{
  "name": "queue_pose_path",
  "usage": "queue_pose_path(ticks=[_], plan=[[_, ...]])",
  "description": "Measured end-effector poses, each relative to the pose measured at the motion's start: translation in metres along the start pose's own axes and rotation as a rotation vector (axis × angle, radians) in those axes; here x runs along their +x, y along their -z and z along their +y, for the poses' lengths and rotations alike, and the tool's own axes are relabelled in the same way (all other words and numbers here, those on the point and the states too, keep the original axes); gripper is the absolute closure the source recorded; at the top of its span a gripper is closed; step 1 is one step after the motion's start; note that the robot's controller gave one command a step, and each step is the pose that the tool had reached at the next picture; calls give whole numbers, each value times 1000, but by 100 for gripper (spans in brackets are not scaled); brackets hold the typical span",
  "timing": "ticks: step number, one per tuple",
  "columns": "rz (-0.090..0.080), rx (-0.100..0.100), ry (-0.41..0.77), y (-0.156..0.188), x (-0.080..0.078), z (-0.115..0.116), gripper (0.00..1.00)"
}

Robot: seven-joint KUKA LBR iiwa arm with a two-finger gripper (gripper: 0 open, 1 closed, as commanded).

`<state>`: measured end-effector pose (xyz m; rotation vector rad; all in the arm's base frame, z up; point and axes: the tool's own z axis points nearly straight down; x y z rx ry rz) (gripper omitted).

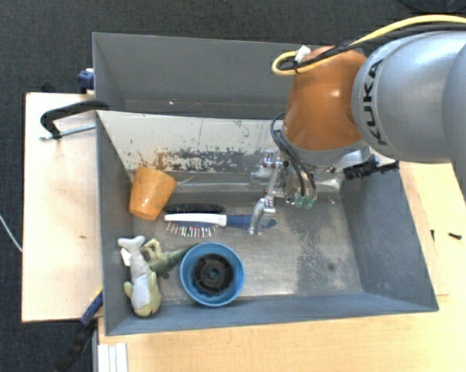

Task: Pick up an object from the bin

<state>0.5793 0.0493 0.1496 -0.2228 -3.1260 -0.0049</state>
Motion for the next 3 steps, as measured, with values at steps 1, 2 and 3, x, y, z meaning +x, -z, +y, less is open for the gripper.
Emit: queue_pose_path(ticks=[1, 2, 3], plan=[[0, 3, 19, -72, 3, 5, 0], [-8, 2, 19, -68, 0, 5, 100], [-20, 1, 300, 114, 27, 25, 100]])
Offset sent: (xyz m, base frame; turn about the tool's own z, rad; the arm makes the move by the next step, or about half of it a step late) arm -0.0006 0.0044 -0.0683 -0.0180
